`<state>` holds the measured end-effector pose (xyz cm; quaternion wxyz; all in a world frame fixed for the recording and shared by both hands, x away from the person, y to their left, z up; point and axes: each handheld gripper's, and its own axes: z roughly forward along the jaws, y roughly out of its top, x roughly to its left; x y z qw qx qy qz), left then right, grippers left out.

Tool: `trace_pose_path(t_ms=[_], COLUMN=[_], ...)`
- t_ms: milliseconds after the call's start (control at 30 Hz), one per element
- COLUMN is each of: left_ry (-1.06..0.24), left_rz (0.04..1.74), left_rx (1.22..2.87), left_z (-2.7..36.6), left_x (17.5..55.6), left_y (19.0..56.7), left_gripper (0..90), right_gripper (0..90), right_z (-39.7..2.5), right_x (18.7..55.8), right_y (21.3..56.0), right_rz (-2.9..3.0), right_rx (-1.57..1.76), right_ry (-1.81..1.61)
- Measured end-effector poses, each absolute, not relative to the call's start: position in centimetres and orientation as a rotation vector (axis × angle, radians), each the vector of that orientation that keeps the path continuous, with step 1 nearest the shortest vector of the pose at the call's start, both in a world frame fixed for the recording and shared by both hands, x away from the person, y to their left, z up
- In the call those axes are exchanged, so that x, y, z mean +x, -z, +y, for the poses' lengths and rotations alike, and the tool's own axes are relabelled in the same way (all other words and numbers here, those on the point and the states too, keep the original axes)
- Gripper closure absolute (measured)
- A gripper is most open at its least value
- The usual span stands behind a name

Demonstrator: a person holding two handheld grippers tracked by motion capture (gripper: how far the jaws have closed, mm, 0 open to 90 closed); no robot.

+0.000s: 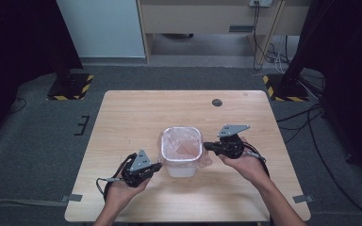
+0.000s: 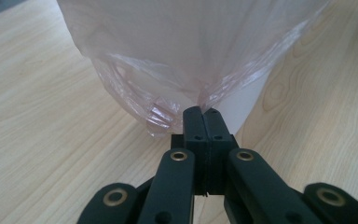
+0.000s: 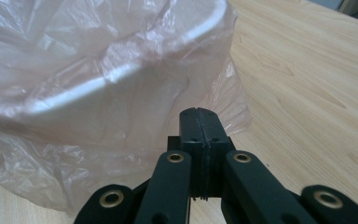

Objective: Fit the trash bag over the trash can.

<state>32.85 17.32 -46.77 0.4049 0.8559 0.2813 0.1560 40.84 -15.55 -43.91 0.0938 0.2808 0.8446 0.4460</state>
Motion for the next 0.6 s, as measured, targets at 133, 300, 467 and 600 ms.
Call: trace_pose_path(t_ms=[133, 300, 467, 600], left_ry=[-0.394, -0.398, -0.401, -0.400], left_rz=[0.711, 0.700, 0.702, 0.718], left_rx=[2.174, 2.207, 2.239, 2.209], left_z=[17.2, 16.8, 16.5, 16.9], left_x=[32.9, 32.9, 32.9, 32.7], left_y=[47.0, 47.4, 47.8, 47.6], left_gripper=[90.0, 90.0, 90.0, 89.3], right_gripper=[90.0, 90.0, 90.0, 85.2], right_z=[-15.4, -15.0, -14.9, -15.1], right_x=[40.9, 40.8, 40.7, 40.6], right_y=[44.4, 45.0, 45.9, 45.9], right_rz=[2.515, 2.539, 2.562, 2.544], right_rx=[0.836, 0.829, 0.828, 0.841], right_ry=[-1.307, -1.265, -1.239, -1.256])
